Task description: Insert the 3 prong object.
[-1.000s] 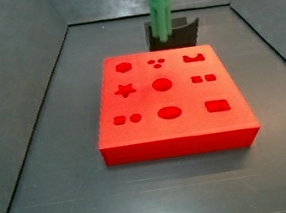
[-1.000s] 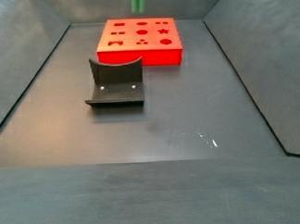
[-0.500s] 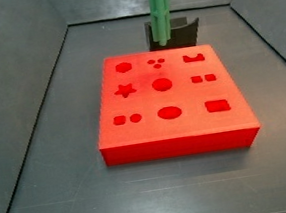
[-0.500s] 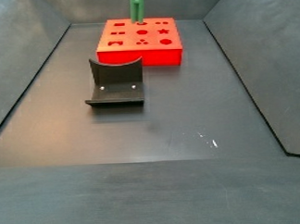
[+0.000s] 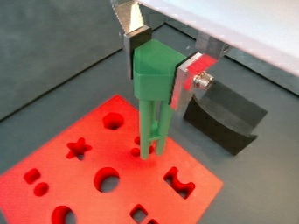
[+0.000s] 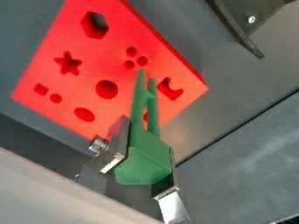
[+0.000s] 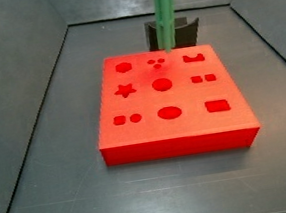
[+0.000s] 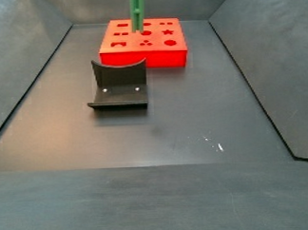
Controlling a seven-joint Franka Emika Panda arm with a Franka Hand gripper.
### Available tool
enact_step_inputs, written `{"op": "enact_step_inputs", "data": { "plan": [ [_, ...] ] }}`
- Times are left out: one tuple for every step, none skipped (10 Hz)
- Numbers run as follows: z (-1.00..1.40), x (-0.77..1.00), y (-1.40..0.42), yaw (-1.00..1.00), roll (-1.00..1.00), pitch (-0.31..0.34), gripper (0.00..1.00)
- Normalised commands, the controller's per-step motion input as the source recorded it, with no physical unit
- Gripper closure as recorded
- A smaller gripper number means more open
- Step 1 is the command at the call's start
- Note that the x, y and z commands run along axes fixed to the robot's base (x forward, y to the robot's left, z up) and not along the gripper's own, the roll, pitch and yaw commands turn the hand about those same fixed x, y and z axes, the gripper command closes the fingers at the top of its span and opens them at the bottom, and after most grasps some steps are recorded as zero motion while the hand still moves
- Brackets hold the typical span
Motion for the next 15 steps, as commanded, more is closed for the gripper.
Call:
{"op": "enact_step_inputs", "data": {
  "plan": [
    [-0.26, 0.00, 0.00, 0.00, 0.21, 0.170, 1.00],
    [-0.31, -0.17, 0.00, 0.00, 0.00, 0.116, 1.00],
    [-0.33, -0.27, 0.00, 0.00, -0.12, 0.060, 1.00],
    [-0.33, -0.31, 0.00, 0.07, -0.22, 0.017, 1.00],
    [-0.25, -0.18, 0.00, 0.07, -0.10, 0.000, 1.00],
    [-0.19, 0.00, 0.00, 0.08, -0.06, 0.000, 1.00],
    [-0.25, 0.12, 0.00, 0.09, 0.00, 0.000, 1.00],
    [-0.27, 0.33, 0.03, 0.13, 0.00, 0.070, 1.00],
    [-0.25, 0.39, 0.06, 0.16, 0.05, 0.103, 1.00],
    [-0.25, 0.27, 0.01, 0.17, 0.08, 0.090, 1.00],
    [-0.21, 0.03, 0.00, 0.09, 0.07, 0.059, 1.00],
    [-0.01, 0.00, -0.06, 0.00, 0.00, 0.000, 1.00],
    [-0.60, -0.04, 0.00, 0.00, 0.12, 0.000, 1.00],
    [-0.81, -0.19, 0.00, -0.02, 0.20, 0.003, 1.00],
    [-0.68, -0.23, 0.00, 0.00, 0.27, 0.004, 1.00]
  ]
}}
